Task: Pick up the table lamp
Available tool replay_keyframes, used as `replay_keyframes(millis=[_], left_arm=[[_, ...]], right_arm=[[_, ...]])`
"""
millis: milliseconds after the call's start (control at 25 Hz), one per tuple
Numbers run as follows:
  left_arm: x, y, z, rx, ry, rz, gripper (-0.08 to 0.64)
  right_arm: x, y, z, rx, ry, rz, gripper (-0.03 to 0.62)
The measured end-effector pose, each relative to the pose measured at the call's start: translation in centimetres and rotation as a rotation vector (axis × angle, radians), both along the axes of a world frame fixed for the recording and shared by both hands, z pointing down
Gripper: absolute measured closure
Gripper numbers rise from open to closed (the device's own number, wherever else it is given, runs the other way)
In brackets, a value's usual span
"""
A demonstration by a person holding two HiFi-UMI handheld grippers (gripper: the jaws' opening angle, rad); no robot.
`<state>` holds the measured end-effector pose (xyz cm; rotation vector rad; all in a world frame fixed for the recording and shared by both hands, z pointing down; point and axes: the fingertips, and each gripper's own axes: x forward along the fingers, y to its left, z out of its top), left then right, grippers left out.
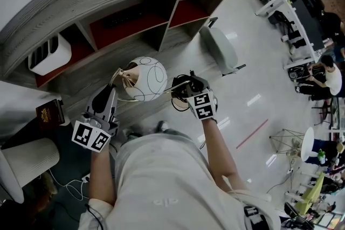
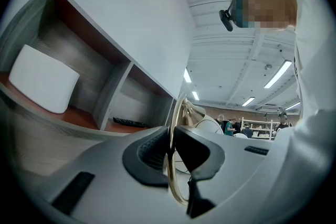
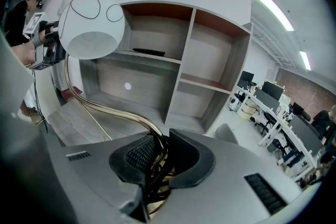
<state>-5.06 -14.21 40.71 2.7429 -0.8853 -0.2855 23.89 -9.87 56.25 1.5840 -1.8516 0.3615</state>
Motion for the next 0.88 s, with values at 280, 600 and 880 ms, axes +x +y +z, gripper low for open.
replay_keyframes(millis=[280, 600, 880], left_arm=[[-0.5, 0.4, 0.1, -0.001, -0.006, -0.007, 0.506], [-0.9, 0.7, 0.1, -0.001, -0.013, -0.014, 0.505], [-1.1, 1.0, 0.4, -0.006, -0.020, -0.018, 0.505]], right_arm=[[-0.7, 0.4, 0.4, -0.005, -0.009, -0.006, 0.502], [-1.2, 0.6, 0.6, -0.009, -0.018, -0.010, 0.502], [-1.5, 0.9, 1.0, -0.017, -0.027, -0.012, 0.503]])
